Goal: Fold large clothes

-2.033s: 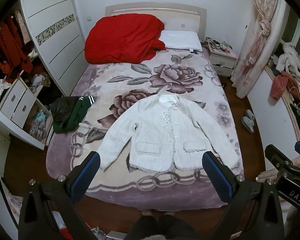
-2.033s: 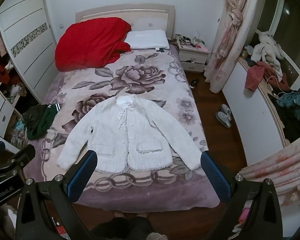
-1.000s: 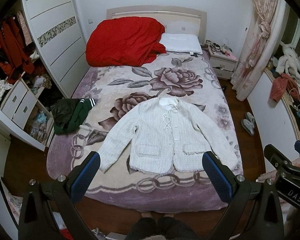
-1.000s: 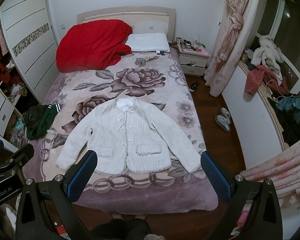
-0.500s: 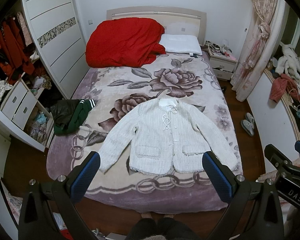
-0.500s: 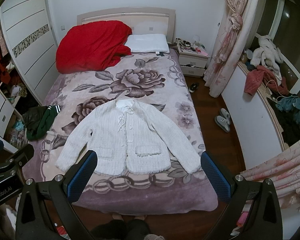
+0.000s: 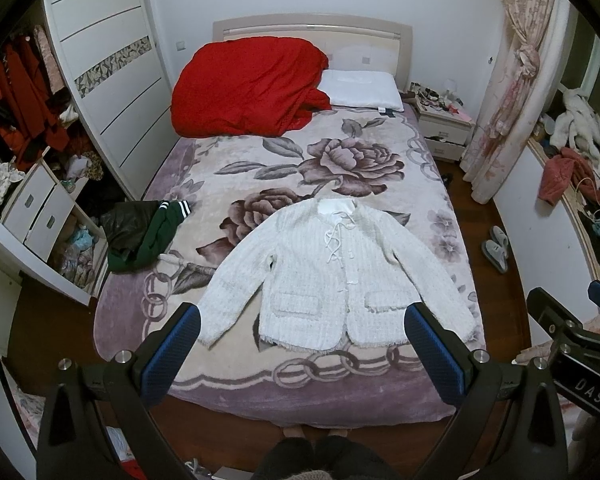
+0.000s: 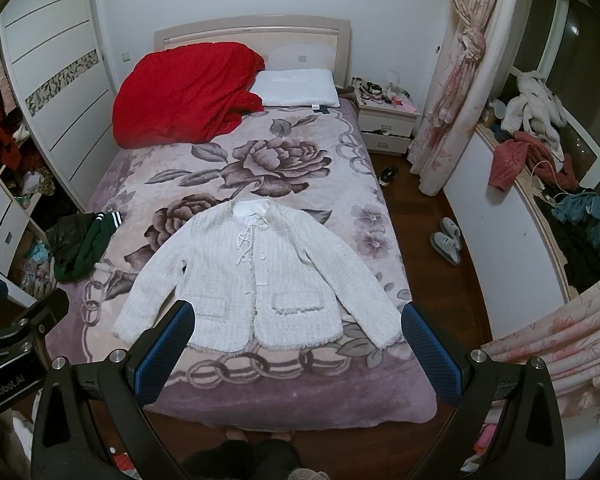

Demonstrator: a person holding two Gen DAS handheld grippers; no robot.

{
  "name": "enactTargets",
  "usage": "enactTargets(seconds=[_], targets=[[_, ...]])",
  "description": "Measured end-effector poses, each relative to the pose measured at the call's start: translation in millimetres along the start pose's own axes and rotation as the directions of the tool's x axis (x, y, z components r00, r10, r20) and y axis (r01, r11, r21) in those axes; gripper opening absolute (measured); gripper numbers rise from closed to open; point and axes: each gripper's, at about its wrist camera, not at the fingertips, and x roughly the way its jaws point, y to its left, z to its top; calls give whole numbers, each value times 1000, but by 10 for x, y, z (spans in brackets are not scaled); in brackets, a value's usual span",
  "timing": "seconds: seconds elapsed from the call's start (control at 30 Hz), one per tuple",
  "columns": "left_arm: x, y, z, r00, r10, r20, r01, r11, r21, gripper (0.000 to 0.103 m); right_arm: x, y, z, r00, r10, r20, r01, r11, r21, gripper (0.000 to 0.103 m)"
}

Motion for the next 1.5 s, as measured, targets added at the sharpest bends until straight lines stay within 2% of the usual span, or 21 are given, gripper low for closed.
enactTargets(seconds=[0.37,0.63,0.73,0.8,0.87,0.97,1.07,1.13,1.17,1.2,1.33,1.4,1.47,1.5], targets=[[-21,-18,37,1000,1,2,-1,1000,-1,103,-13,1,23,1000,3,1,-3,1000,1,103],[-16,-28,228,1000,-9,-7,9,1000,2,103,-35,12,108,1000,-2,-4,2,1000,4,103],[74,-12,242,1000,-5,4,5,1000,0,103,7,38,174,1000,-1,-17,1,1000,19,103],[316,53,282,999,21,42,-21,1000,-7,103,144,14,202,1000,5,-13,-4,999,50,103],[490,103,325,995,62,75,-62,998,-14,103,541,-59,105,999,30,-22,-28,994,105,103],[949,174,392,982,130,135,-132,991,4,103,1317,-256,13,993,49,-103,-26,976,218,103],[1566,169,384,977,164,136,-171,985,36,103,2106,-608,-156,981,73,-179,-1,927,375,100],[2090,96,326,977,192,88,-198,978,64,103,2637,-881,-341,971,104,-215,11,880,475,91],[2322,48,289,978,201,60,-205,976,74,103,2879,-1020,-436,966,111,-233,25,859,511,83],[2479,33,241,978,207,39,-209,974,81,103,3155,-1165,-548,958,117,-261,48,835,549,82],[3234,-173,-10,965,258,-48,-252,962,107,103,4130,-1688,-1022,937,148,-316,101,751,653,82],[3526,-281,-120,954,287,-88,-277,955,106,103,4670,-1973,-1301,923,193,-332,104,705,701,84],[3852,-373,-217,941,306,-142,-296,951,90,103,5171,-2253,-1614,908,227,-352,128,649,750,84],[4087,-454,-285,930,320,-179,-311,947,78,103,5451,-2407,-1793,903,253,-346,131,605,785,84]])
